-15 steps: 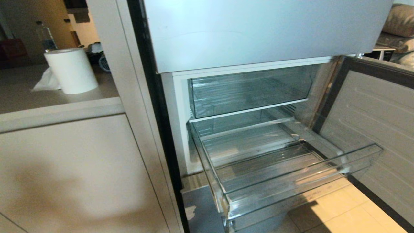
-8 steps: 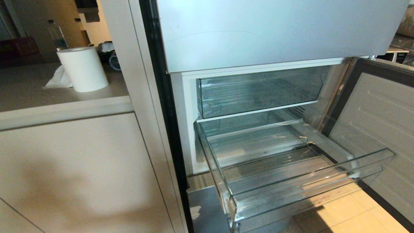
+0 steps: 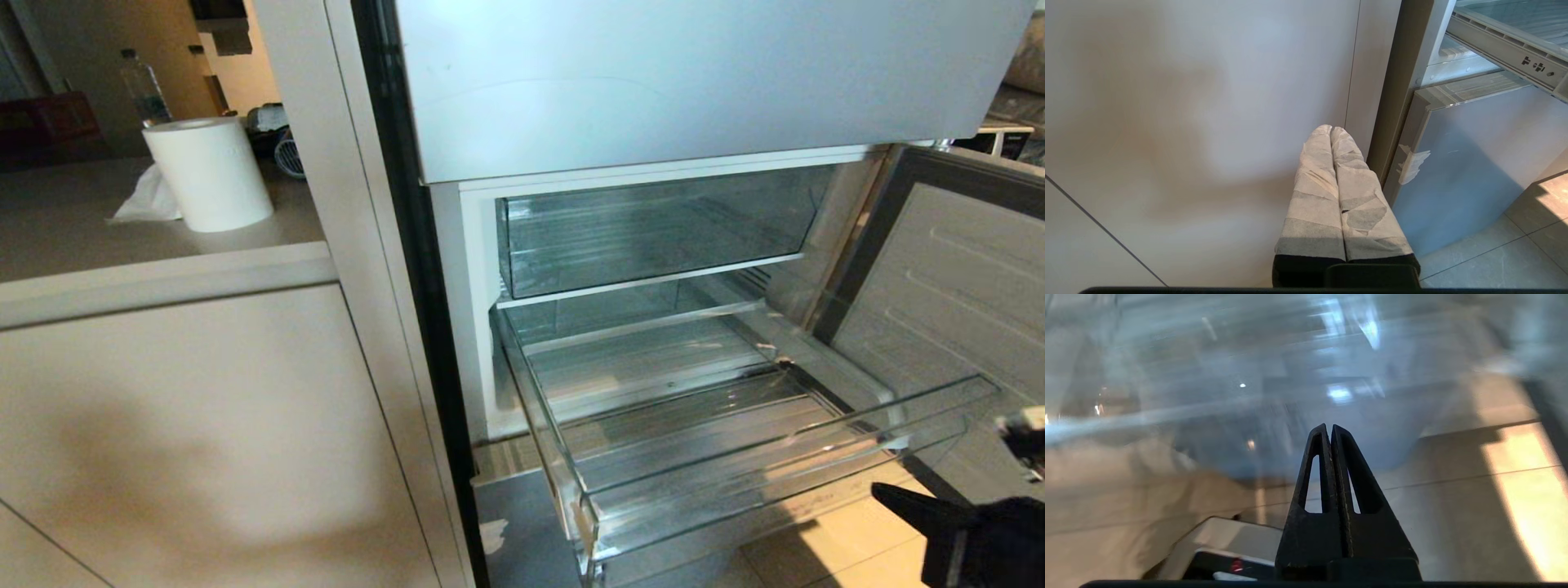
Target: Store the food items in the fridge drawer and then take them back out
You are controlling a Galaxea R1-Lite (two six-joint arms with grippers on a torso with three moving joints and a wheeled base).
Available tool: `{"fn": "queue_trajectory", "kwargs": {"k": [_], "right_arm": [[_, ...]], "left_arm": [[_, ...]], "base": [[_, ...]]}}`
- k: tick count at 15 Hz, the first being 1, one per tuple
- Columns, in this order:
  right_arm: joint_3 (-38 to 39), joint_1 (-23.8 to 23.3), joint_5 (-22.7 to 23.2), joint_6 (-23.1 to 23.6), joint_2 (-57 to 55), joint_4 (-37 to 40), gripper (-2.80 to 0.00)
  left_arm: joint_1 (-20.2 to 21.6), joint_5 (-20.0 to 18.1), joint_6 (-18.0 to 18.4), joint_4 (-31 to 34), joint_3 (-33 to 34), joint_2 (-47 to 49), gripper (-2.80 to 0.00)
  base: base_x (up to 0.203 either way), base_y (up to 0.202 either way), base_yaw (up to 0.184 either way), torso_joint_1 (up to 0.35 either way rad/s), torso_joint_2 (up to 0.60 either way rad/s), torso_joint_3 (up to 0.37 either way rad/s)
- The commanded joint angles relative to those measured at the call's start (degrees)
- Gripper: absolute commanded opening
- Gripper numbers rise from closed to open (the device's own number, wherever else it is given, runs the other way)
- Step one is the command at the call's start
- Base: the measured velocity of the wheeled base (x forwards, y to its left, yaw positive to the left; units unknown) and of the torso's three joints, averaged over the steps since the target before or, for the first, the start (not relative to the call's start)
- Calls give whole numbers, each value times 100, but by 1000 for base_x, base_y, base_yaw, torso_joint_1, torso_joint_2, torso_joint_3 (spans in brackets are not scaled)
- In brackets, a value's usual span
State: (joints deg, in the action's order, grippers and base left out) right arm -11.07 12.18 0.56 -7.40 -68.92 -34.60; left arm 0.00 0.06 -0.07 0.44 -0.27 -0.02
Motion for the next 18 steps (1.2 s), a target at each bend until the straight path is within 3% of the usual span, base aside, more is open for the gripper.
{"fn": "queue_trajectory", "kwargs": {"k": [1, 7, 12, 18], "right_arm": [[-442, 141, 4, -103, -1550, -184, -280], [-1264, 197, 18, -335, -2472, -251, -280], [-2586, 664, -14, -1541, -3228, -326, -280], [-2567, 767, -56, -1633, -3191, -563, -280]], "left_arm": [[0, 3, -1, 0, 0, -6, -280], [0, 3, -1, 0, 0, -6, -280], [0, 3, -1, 0, 0, -6, -280], [0, 3, -1, 0, 0, -6, -280]], "base": [[0, 0, 0, 0, 0, 0], [0, 0, 0, 0, 0, 0], [0, 0, 0, 0, 0, 0], [0, 0, 0, 0, 0, 0]]}}
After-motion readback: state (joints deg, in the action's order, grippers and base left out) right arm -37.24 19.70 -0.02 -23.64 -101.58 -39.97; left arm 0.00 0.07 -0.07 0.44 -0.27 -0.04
